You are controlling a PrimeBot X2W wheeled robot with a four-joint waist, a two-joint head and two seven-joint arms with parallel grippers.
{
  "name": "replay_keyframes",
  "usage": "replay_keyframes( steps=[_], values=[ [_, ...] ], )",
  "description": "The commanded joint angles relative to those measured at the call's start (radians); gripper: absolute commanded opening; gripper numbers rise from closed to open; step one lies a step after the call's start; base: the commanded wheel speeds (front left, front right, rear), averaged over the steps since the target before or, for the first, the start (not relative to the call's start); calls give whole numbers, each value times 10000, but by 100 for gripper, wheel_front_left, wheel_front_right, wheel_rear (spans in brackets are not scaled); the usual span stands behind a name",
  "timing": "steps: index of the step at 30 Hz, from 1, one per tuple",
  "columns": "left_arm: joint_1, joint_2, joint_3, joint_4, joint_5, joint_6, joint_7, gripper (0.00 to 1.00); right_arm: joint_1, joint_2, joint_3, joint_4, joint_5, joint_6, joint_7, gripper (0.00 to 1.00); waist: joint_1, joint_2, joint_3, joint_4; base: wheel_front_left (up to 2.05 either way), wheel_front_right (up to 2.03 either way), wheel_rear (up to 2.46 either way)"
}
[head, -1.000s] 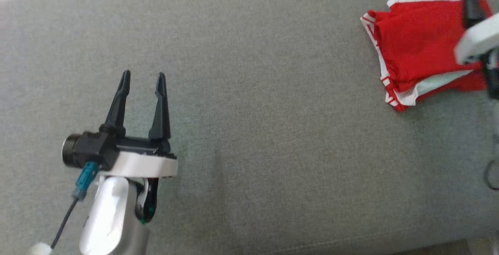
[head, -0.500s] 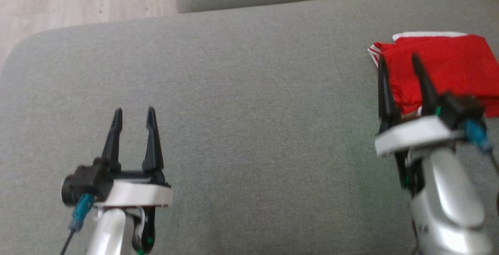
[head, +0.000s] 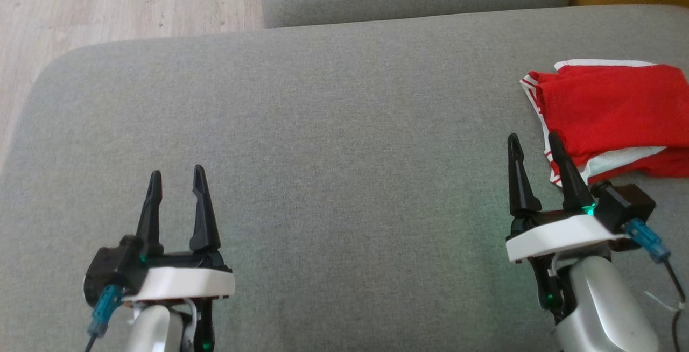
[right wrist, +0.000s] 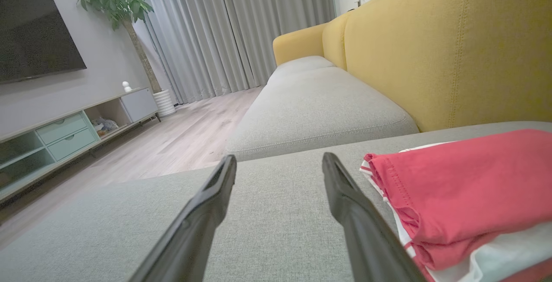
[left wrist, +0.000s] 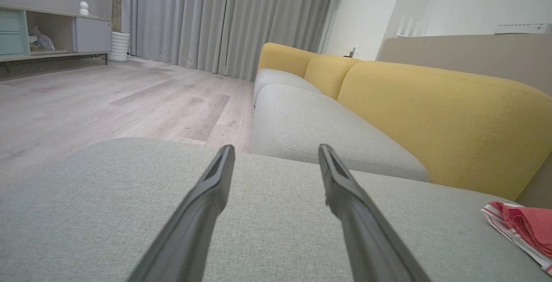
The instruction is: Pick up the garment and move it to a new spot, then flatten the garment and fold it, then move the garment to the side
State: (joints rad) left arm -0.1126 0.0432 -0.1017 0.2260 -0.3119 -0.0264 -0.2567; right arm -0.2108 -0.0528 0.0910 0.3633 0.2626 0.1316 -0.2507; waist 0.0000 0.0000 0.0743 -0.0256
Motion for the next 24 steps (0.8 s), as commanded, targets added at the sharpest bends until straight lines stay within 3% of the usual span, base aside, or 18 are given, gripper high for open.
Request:
replay_keyframes(
  steps=[1, 24],
  values=[
    [-78, 70, 297, -318, -121, 38, -51, 100, -56, 24, 310, -418, -45, -9, -108, 100, 0, 0, -28, -6, 0, 0, 0],
    [-38, 70, 434, 222, -700, -38, -51, 100, 35, 25, 594, -520, 72, -9, -110, 100, 0, 0, -50, -128, 0, 0, 0]
  ],
)
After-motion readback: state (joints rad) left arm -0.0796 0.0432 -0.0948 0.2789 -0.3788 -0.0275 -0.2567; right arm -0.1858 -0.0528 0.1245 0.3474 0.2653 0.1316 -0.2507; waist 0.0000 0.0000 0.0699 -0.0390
